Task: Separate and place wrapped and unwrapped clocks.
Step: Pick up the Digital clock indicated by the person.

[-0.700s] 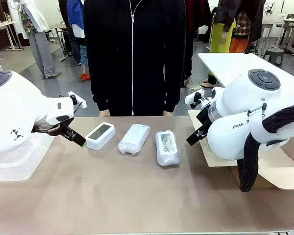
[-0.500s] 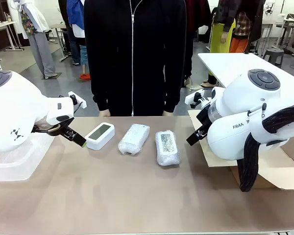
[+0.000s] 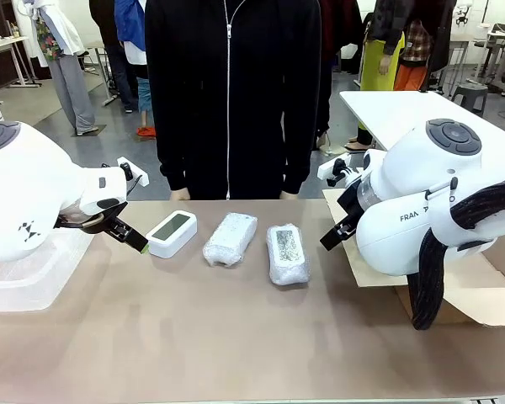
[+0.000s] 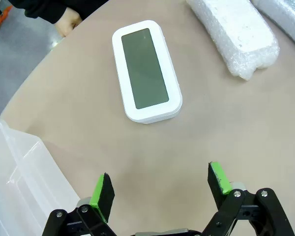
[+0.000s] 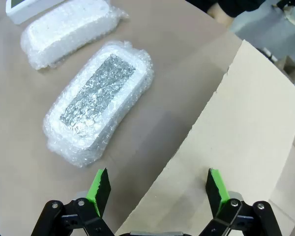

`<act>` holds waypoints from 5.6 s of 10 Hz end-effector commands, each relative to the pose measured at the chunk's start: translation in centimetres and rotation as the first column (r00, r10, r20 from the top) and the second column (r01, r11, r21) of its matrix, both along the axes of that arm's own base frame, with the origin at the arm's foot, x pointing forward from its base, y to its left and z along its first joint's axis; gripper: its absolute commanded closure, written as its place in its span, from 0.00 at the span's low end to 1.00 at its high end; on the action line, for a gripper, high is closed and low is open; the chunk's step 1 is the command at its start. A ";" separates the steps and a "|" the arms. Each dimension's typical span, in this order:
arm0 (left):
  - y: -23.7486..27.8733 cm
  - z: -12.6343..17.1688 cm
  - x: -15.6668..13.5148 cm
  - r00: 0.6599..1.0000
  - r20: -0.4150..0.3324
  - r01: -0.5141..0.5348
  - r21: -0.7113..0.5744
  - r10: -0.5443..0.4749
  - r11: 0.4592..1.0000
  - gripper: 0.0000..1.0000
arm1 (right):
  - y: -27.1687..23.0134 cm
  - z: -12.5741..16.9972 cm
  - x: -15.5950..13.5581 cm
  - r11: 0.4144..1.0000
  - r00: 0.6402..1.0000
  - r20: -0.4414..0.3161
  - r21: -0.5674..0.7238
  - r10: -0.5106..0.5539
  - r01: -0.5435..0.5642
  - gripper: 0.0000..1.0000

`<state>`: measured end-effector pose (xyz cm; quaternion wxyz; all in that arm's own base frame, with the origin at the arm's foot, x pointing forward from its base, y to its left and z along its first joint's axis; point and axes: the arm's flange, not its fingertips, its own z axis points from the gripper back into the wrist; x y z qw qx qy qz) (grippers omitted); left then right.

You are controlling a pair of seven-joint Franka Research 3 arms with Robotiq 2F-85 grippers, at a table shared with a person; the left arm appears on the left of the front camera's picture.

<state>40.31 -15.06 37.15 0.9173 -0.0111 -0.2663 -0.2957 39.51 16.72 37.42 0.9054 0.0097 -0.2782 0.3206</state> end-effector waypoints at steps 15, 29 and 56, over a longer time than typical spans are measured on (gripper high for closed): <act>3.9 13.8 -9.5 0.980 0.009 0.197 -0.251 -0.201 0.948 0.00 | 1.9 15.3 -2.7 0.879 0.876 -0.216 0.320 0.432 -0.355 0.00; 9.5 18.8 -10.8 0.985 -0.029 0.163 -0.181 -0.171 0.970 0.00 | -3.9 19.1 -9.3 0.868 0.895 -0.013 0.254 0.445 -0.428 0.00; 5.7 18.1 -6.2 0.975 -0.084 0.196 -0.098 -0.204 0.976 0.00 | -3.9 19.1 -9.3 0.868 0.895 -0.013 0.254 0.445 -0.428 0.00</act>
